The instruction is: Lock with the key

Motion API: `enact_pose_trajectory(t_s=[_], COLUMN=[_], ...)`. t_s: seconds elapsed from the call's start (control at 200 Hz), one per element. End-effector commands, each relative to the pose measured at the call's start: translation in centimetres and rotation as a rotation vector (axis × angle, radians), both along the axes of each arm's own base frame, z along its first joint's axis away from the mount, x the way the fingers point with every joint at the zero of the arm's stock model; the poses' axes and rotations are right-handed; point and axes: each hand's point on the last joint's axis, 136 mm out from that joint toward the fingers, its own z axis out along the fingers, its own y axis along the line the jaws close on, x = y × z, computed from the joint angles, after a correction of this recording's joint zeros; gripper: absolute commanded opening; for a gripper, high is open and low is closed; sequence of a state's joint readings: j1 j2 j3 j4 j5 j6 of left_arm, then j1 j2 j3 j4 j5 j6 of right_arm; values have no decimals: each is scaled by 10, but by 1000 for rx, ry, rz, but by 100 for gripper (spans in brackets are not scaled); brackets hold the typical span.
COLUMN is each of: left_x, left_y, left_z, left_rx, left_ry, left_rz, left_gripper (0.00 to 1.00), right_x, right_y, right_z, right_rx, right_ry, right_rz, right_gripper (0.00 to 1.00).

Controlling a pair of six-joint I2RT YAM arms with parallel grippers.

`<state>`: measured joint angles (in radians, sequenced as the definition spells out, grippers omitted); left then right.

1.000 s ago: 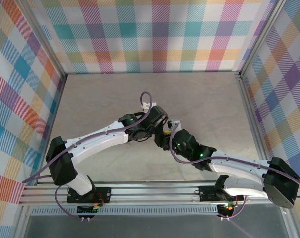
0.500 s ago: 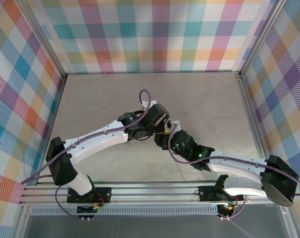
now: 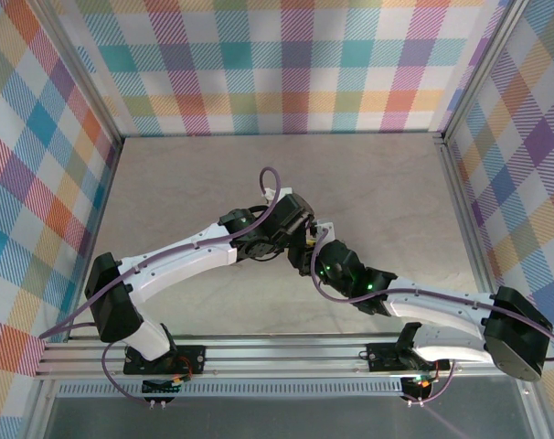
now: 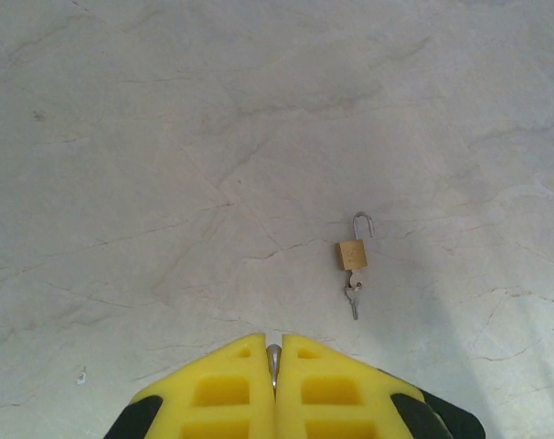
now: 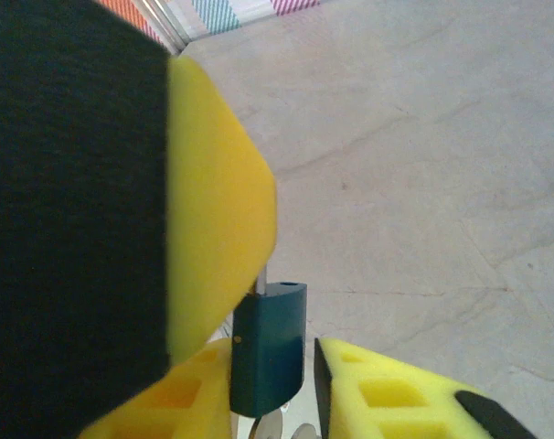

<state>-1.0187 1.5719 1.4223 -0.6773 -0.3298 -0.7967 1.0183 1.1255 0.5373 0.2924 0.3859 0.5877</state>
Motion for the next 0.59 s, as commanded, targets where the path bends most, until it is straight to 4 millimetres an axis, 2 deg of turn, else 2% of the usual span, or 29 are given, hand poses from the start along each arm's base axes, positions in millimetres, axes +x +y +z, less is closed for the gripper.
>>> enact_pose_trajectory(t_s=[0.0,0.205,0.54,0.59], left_x=[-7,-10,-15,-16], left_y=[-3,-5,-13,-14], left_z=[7,10,13,12], left_rx=[-24,-41,-86,-95], left_ry=[-4,-9,-1,2], left_rz=[-18,-48,-88,-94], left_gripper=[0,0,0,0], right_x=[2,-1,-6,-7], right_y=[0,-1,6,7], right_z=[25,30,32,32], right_rx=[55,67,88,90], right_ry=[-58,-79,-88,-91], right_rz=[-12,4,53,62], right_gripper=[23,15,12,9])
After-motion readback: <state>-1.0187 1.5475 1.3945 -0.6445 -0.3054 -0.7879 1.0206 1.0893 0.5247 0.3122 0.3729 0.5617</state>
